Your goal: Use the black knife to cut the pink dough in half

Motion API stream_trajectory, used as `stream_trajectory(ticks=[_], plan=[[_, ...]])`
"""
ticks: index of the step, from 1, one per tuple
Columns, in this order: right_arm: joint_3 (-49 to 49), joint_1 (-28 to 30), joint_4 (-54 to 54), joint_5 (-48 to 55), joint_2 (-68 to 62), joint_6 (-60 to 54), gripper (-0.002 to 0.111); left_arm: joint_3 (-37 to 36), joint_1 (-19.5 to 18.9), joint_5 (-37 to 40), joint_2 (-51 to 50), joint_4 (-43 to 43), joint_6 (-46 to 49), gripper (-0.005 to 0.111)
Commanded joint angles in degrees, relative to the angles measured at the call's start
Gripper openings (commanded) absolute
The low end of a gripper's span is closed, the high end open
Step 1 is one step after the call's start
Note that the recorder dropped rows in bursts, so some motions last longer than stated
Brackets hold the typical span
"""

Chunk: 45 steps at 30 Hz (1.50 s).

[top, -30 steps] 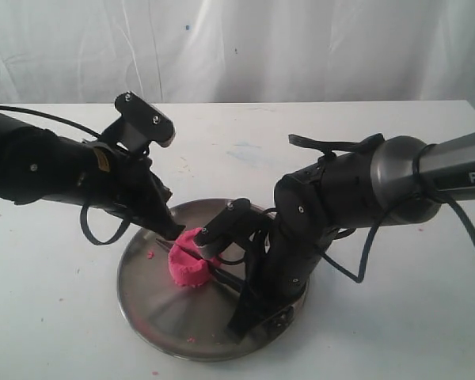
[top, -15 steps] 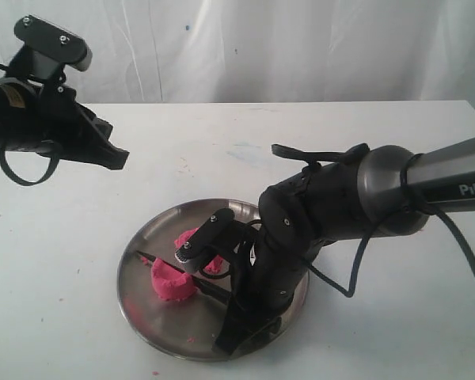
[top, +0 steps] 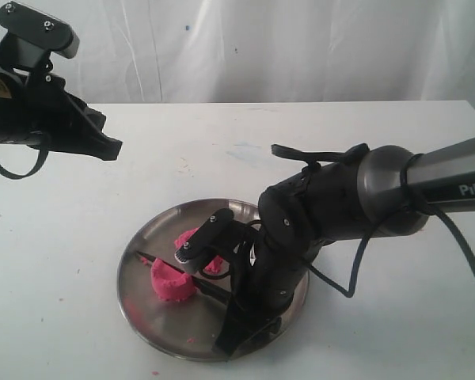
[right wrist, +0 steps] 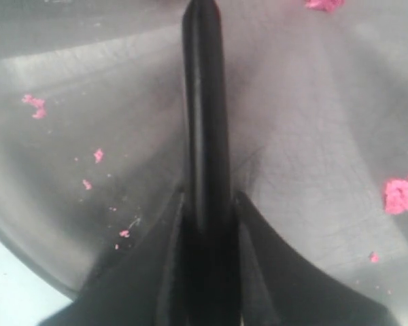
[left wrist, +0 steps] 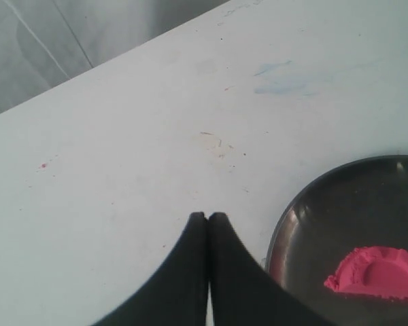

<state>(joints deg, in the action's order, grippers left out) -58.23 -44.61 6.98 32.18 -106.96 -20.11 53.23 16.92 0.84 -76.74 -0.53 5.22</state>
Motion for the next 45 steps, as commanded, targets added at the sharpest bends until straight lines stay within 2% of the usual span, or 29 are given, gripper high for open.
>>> stream_trajectory(ticks=[1,9,16,25,45], plan=[[0.0,0.2,-3.1,0.7,-0.5,1.1,0.000,0.1,-0.2,0.5,0.7,0.5,-0.5,0.000],[0.0,4.6,-5.5,-0.1,-0.5,5.0,0.000,0.1,-0.2,0.4,0.7,0.2,-0.4,0.000],[0.0,4.6,-5.6,-0.1,-0.5,5.6,0.000,0.1,-0.2,0.4,0.7,0.2,-0.4,0.000],[0.0,4.6,-9.9,-0.1,-0.5,11.8,0.000,0.1,-0.2,0.4,0.7,0.2,-0.4,0.000],[0.0,4.6,-12.3,0.1,-0.5,14.2,0.000,0.1,-0.2,0.4,0.7,0.2,-0.4,0.000]])
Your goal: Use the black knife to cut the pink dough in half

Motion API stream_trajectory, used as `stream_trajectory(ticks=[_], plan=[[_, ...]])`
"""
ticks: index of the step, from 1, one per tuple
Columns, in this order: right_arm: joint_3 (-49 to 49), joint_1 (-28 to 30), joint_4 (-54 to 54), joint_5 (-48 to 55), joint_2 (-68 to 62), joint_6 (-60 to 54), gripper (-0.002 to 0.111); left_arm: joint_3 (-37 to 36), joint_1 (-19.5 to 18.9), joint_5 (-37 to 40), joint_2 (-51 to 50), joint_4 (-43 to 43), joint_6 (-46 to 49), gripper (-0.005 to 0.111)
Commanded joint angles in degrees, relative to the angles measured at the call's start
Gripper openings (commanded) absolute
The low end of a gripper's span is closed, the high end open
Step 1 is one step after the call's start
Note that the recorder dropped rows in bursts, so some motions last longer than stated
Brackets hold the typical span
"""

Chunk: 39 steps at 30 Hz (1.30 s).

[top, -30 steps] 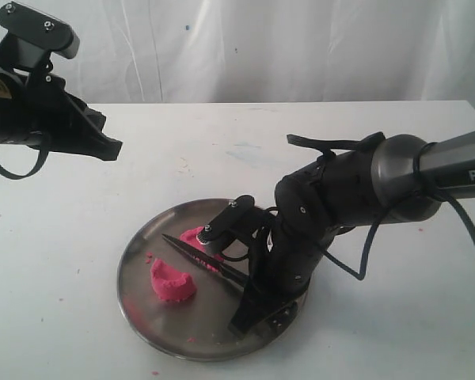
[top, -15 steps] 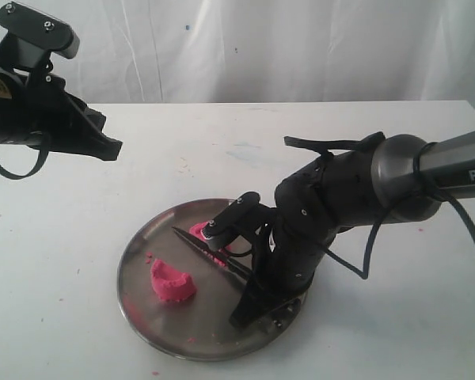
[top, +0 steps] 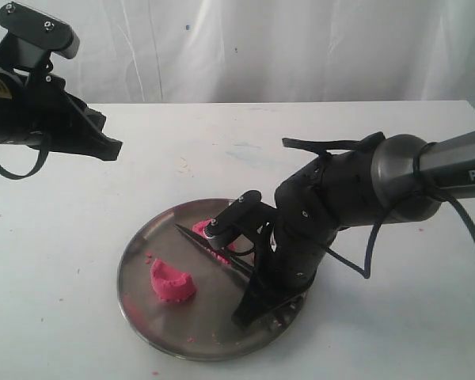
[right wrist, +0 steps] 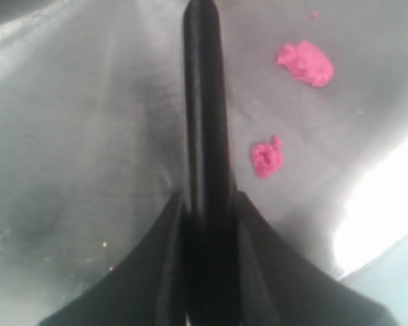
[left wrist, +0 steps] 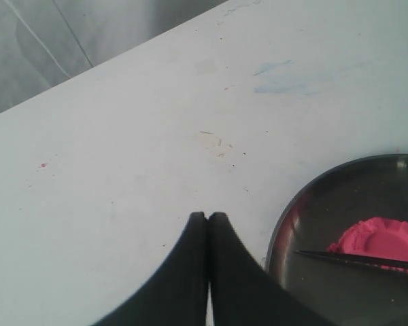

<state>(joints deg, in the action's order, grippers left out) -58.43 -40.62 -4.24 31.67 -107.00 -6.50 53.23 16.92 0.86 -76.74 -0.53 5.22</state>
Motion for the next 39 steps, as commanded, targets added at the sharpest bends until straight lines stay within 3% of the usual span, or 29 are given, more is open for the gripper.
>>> stream_trajectory(ticks=[1,17,22,29,33,39], plan=[[0.2,0.7,-1.0,0.5,-0.4,0.6,0.000,0.1,-0.2,0.4,0.7,0.2,-0.4,0.000],[-2.8,0.7,1.9,4.3,7.7,-1.4,0.000,0.1,-0.2,0.4,0.7,0.2,-0.4,0.000],[-2.8,0.8,-2.1,4.4,12.9,-1.0,0.000,0.1,-0.2,1.1,0.7,0.2,-0.4,0.000],[-2.4,7.3,-3.1,4.0,12.6,1.3,0.000,0.1,-0.2,1.8,0.7,0.2,-0.4,0.000],[-2.0,11.3,3.9,4.4,9.5,2.6,0.000,0.1,-0.2,1.8,0.7,0.2,-0.4,0.000],[-2.0,11.6,13.6,2.9,4.6,-5.0,0.000,0.1,-0.2,1.9,0.7,0.2,-0.4,0.000]])
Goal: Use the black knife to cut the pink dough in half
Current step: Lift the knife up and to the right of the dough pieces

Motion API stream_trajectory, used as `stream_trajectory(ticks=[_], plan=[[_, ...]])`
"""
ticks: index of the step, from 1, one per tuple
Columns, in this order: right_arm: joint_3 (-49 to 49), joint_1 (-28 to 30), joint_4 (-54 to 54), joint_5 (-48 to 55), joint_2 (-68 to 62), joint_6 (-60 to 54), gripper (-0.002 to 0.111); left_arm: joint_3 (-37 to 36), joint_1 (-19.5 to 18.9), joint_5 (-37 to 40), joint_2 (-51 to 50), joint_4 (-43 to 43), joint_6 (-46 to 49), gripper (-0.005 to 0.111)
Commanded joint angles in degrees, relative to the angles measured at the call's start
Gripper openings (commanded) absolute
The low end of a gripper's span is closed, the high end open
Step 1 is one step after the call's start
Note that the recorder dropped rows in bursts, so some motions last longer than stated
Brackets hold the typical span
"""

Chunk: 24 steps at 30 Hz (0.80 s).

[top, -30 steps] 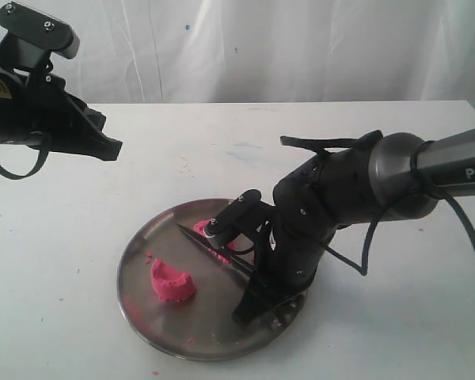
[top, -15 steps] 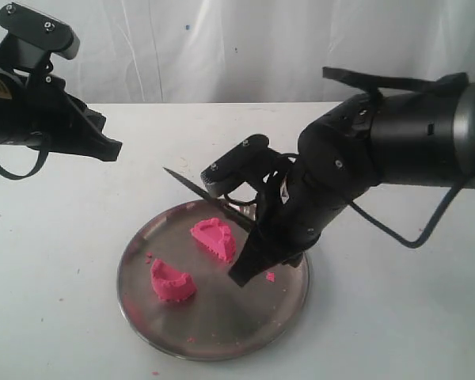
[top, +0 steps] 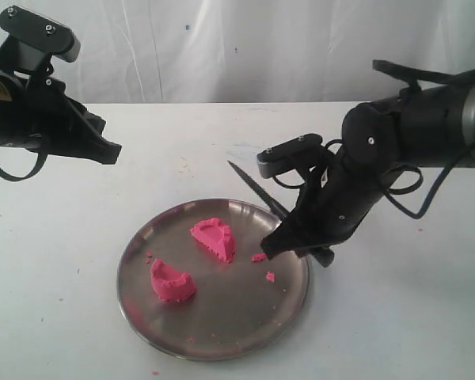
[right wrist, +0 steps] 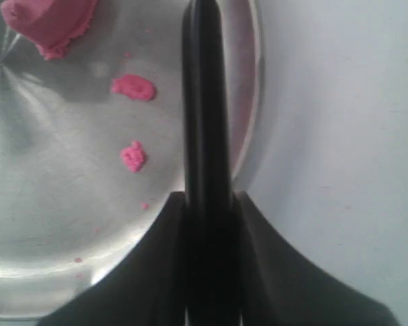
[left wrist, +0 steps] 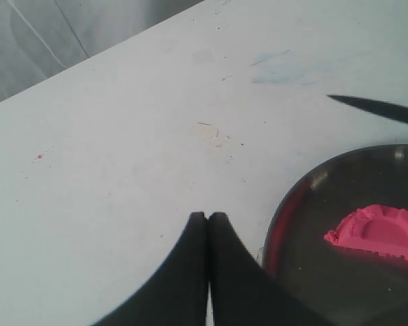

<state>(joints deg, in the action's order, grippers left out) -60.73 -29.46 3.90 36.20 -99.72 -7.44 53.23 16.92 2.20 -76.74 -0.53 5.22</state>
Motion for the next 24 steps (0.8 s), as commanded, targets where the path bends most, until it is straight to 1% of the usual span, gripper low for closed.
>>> stream_trajectory(ticks=[1,5,10,15,18,20,21,24], plan=[[0.3,0.4,5.5,-2.0,-3.4,-4.1,0.000,0.1,-0.2,0.6,0.7,0.2,-0.5,0.000],[0.2,0.4,5.9,-2.3,-6.2,-4.2,0.000,0.1,-0.2,0.6,0.7,0.2,-0.5,0.000],[0.2,0.4,8.3,-3.3,-6.5,-4.6,0.000,0.1,-0.2,0.4,0.7,0.2,-0.5,0.000],[0.2,0.4,11.5,-3.0,-6.5,-7.9,0.000,0.1,-0.2,0.4,0.7,0.2,-0.5,0.000],[0.2,0.4,15.1,-2.8,-6.5,-12.5,0.006,0.1,-0.2,0.4,0.7,0.2,-0.5,0.000],[0.2,0.4,16.1,-2.8,-6.5,-13.5,0.014,0.1,-0.2,0.4,0.7,0.2,-0.5,0.000],[0.2,0.4,16.1,-2.9,-6.5,-13.5,0.016,0.1,-0.2,0.4,0.7,0.2,-0.5,0.000],[0.2,0.4,16.1,-3.1,-6.7,-13.5,0.017,0.1,-0.2,0.4,0.7,0.2,-0.5,0.000]])
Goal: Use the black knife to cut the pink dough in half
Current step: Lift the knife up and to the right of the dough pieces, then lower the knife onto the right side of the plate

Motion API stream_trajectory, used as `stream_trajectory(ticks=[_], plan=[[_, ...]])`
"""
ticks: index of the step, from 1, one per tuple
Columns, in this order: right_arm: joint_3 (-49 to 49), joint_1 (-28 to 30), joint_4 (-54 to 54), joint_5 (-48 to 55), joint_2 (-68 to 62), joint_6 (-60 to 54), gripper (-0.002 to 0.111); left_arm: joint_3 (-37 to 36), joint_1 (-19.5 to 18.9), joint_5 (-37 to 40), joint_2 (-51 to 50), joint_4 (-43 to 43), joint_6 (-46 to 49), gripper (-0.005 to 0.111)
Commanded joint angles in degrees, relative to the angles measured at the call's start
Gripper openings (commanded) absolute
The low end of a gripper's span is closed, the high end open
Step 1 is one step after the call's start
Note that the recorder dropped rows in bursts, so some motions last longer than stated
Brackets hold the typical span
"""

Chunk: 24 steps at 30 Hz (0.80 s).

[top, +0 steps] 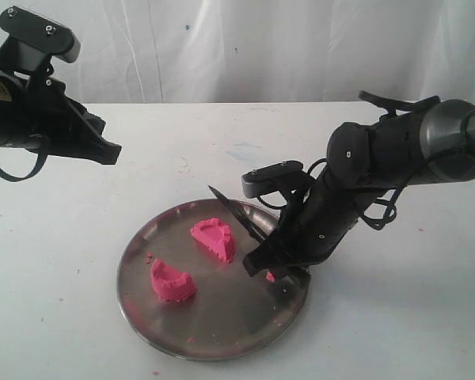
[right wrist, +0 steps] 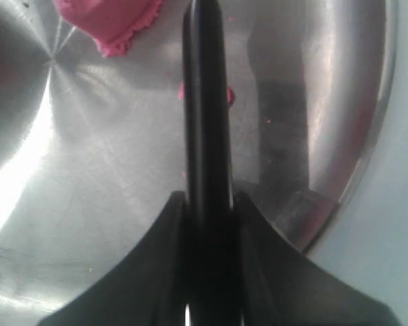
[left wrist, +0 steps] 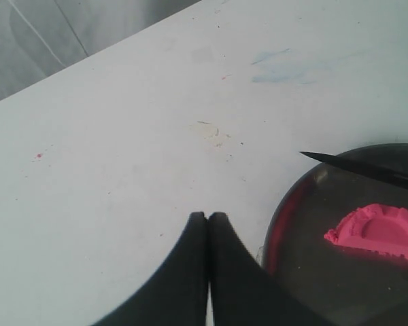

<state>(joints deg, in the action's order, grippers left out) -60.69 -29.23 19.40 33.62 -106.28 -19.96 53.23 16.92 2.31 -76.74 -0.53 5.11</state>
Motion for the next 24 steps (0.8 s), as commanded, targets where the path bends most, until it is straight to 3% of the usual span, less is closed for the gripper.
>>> stream_trajectory(ticks=[1,6,11,16,18,21,24], plan=[[0.2,0.2,0.6,-0.5,-0.2,-1.1,0.018,0.1,-0.2,0.3,0.7,0.2,-0.4,0.000],[0.2,0.2,1.3,-0.1,-0.7,-3.4,0.038,0.1,-0.2,0.8,0.7,0.5,-0.5,0.000],[0.0,0.2,1.4,-0.4,-0.5,-3.4,0.038,0.1,-0.2,0.8,0.7,0.5,-0.5,0.000],[-4.1,0.2,-2.2,6.4,6.2,-3.0,0.038,0.1,-0.2,0.8,0.7,0.5,-0.5,0.000],[-3.9,0.2,-2.0,10.2,8.4,-2.4,0.035,0.1,-0.2,0.8,0.7,0.5,-0.5,0.000],[-3.8,-1.1,3.9,20.5,8.1,-5.9,0.018,0.1,-0.2,0.8,0.7,0.5,-0.5,0.000],[-2.2,-3.9,4.5,20.4,7.2,-7.4,0.000,0.1,-0.2,1.1,0.7,0.5,-0.5,0.000]])
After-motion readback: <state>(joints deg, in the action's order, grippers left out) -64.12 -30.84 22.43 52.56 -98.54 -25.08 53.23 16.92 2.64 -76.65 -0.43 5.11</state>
